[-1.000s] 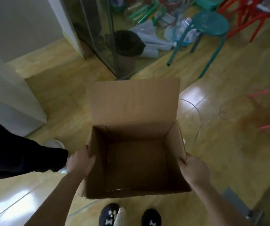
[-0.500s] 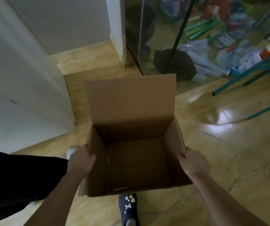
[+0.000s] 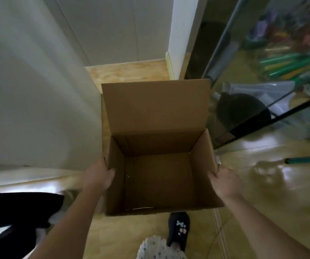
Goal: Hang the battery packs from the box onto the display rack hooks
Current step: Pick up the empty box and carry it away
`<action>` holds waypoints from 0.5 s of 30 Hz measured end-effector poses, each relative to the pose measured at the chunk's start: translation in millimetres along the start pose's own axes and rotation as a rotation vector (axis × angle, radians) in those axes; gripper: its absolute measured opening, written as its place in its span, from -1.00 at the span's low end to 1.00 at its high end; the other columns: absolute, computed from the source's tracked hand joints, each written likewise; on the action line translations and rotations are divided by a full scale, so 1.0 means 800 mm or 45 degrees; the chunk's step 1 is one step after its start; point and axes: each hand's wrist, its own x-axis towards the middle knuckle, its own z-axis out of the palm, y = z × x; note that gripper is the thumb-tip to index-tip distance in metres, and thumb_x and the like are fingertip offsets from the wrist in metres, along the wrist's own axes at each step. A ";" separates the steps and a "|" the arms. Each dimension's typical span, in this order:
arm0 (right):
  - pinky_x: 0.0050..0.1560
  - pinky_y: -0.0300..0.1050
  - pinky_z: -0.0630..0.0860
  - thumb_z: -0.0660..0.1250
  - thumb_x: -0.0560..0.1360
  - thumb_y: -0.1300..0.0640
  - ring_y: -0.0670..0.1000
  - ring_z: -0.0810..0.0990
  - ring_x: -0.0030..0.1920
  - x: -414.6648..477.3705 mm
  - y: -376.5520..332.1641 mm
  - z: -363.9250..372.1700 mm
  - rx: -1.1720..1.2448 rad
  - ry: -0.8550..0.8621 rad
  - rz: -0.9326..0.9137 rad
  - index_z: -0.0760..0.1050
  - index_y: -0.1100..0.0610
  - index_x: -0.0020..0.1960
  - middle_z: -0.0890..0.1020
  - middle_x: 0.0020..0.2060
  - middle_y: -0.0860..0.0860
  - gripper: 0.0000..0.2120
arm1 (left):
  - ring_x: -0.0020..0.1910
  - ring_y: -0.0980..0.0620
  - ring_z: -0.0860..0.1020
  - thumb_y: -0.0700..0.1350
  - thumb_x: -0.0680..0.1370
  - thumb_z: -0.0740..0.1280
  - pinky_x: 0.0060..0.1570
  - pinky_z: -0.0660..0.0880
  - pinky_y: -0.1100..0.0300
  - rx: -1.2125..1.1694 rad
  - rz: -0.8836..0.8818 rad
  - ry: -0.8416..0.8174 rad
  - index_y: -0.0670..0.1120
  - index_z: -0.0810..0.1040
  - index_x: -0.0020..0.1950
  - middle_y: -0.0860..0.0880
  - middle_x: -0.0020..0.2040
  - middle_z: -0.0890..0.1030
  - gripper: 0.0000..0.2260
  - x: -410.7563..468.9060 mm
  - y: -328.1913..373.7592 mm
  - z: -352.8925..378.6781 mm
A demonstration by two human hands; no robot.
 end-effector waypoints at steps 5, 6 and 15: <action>-0.49 -0.28 0.23 0.21 0.56 0.07 0.01 0.47 -0.33 0.085 -0.065 -0.036 -0.045 -0.085 -0.036 0.53 0.24 0.06 0.60 -0.19 0.14 -0.74 | 0.14 -0.19 0.52 -0.09 0.54 0.26 0.03 0.44 0.06 -0.073 -0.071 -0.016 -0.19 0.45 0.24 -0.21 0.15 0.56 -0.69 0.078 0.030 -0.042; -0.49 -0.26 0.25 0.21 0.56 0.05 0.03 0.48 -0.31 0.100 -0.080 -0.041 -0.089 -0.080 -0.046 0.53 0.22 0.06 0.61 -0.18 0.15 -0.74 | 0.15 -0.18 0.52 -0.10 0.55 0.26 0.01 0.43 0.08 -0.071 -0.079 -0.018 -0.19 0.45 0.24 -0.21 0.15 0.56 -0.70 0.095 0.034 -0.053; -0.20 -0.04 0.60 0.20 0.55 -0.02 0.06 0.62 -0.23 0.255 -0.246 -0.064 -0.172 -0.067 -0.050 0.51 0.16 -0.08 0.60 -0.25 0.08 -0.75 | -0.10 -0.06 0.48 -0.13 0.54 0.26 -0.17 0.37 0.14 -0.192 -0.132 -0.066 -0.23 0.43 0.21 -0.21 0.06 0.56 -0.72 0.292 0.052 -0.128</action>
